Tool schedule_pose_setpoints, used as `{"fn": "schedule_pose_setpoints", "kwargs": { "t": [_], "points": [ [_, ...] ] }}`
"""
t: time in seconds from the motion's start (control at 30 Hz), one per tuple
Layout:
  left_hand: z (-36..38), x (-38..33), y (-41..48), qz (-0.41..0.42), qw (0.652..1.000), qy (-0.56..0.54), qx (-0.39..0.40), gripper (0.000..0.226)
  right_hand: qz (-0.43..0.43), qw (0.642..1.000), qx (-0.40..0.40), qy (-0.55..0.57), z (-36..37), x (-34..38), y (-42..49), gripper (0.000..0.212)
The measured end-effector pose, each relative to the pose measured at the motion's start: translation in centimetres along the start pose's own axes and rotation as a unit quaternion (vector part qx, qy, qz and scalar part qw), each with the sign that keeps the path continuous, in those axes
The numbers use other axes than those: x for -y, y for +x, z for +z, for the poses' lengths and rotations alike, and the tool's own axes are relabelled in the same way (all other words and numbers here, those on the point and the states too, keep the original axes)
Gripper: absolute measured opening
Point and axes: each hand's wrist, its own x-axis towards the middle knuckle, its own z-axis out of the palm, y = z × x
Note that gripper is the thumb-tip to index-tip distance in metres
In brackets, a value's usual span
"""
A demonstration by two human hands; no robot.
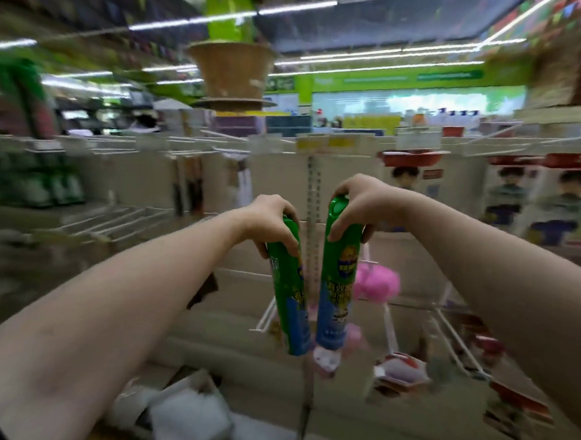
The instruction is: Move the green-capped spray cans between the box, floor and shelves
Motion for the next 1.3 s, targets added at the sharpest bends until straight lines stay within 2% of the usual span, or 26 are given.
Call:
{"fn": "schedule_pose_setpoints", "kwargs": {
  "t": [0.2, 0.47, 0.57, 0.83, 1.07, 1.3],
  "points": [
    [-7.6, 12.8, -6.8, -0.084, 0.994, 0.009, -0.072, 0.048, -0.072, 0.994, 0.076, 0.001, 9.5, 12.2, 5.8, 0.054],
    [-16.1, 28.2, -17.0, -0.197, 0.973, 0.026, -0.114, 0.049, -0.153, 0.976, 0.153, 0.003, 22.7, 27.5, 11.3, 0.056],
    [-18.4, 33.1, -21.0, -0.232, 0.961, 0.064, -0.136, 0.051, -0.186, 0.967, 0.174, 0.0, 27.4, 32.8, 12.4, 0.059],
    [-22.3, 43.0, -30.2, -0.346, 0.92, 0.039, -0.177, 0.055, -0.263, 0.932, 0.249, -0.009, 38.5, 44.5, 14.1, 0.054],
    [-23.3, 50.2, -36.3, -0.444, 0.872, 0.006, -0.206, 0.052, -0.338, 0.877, 0.338, -0.038, 47.2, 53.0, 14.8, 0.057],
    [-25.1, 56.0, -41.1, -0.536, 0.811, -0.013, -0.234, 0.048, -0.422, 0.802, 0.419, -0.058, 55.1, 60.7, 16.1, 0.07]
  ]
}}
